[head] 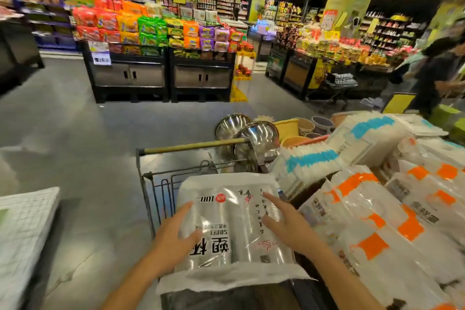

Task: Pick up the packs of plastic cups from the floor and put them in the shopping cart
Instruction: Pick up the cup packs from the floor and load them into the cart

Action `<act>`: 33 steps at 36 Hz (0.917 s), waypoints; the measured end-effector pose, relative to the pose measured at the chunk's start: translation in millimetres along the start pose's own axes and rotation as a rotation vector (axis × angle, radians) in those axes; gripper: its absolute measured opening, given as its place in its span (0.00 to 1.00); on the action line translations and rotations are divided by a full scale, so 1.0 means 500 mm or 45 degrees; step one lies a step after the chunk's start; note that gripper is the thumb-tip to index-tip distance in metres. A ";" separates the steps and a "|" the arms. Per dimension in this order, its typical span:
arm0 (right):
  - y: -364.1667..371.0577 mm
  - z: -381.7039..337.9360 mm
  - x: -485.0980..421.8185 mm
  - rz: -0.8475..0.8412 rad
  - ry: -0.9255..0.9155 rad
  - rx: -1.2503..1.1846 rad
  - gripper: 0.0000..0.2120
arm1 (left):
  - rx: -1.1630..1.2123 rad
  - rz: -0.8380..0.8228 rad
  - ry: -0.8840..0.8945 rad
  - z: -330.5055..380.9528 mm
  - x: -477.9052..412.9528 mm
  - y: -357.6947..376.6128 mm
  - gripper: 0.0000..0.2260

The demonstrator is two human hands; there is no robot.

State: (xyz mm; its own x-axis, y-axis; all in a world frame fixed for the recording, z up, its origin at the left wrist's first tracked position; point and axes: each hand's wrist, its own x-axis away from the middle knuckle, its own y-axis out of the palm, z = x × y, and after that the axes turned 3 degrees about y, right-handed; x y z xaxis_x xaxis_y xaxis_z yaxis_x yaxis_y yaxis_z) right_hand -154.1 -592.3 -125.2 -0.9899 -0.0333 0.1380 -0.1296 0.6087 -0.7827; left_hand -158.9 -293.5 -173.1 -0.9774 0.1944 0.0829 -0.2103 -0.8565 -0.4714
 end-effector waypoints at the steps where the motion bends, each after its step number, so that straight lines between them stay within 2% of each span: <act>1: 0.020 0.011 -0.019 -0.024 0.005 -0.005 0.29 | -0.007 0.005 -0.051 -0.025 -0.008 0.007 0.32; 4: 0.083 0.048 -0.072 -0.101 0.046 -0.044 0.29 | 0.021 0.019 -0.211 -0.091 -0.034 0.034 0.34; 9: 0.191 0.117 -0.159 -0.215 0.115 -0.116 0.29 | 0.020 0.072 -0.350 -0.185 -0.085 0.099 0.34; 20: 0.480 0.372 -0.326 -0.429 0.212 -0.131 0.28 | 0.007 0.076 -0.760 -0.458 -0.191 0.306 0.35; 24: 0.572 0.452 -0.351 -0.467 0.303 -0.241 0.28 | -0.004 0.066 -0.846 -0.553 -0.217 0.379 0.34; 26: 0.606 0.475 -0.362 -0.537 0.368 -0.210 0.29 | -0.008 0.074 -0.878 -0.585 -0.229 0.400 0.34; 30: 0.669 0.506 -0.375 -0.546 0.426 -0.216 0.32 | 0.008 0.116 -0.871 -0.618 -0.239 0.427 0.30; 33: 0.701 0.532 -0.367 -0.703 0.393 -0.193 0.24 | -0.001 0.106 -0.916 -0.644 -0.232 0.448 0.30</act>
State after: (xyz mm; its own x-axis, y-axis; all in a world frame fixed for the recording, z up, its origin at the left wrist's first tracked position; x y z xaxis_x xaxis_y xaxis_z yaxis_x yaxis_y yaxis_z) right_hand -33.3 -583.5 -586.3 -0.7146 -0.1578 0.6815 -0.5829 0.6729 -0.4554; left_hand -86.2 -353.9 -571.0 -0.7617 -0.2347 0.6039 -0.1348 -0.8543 -0.5020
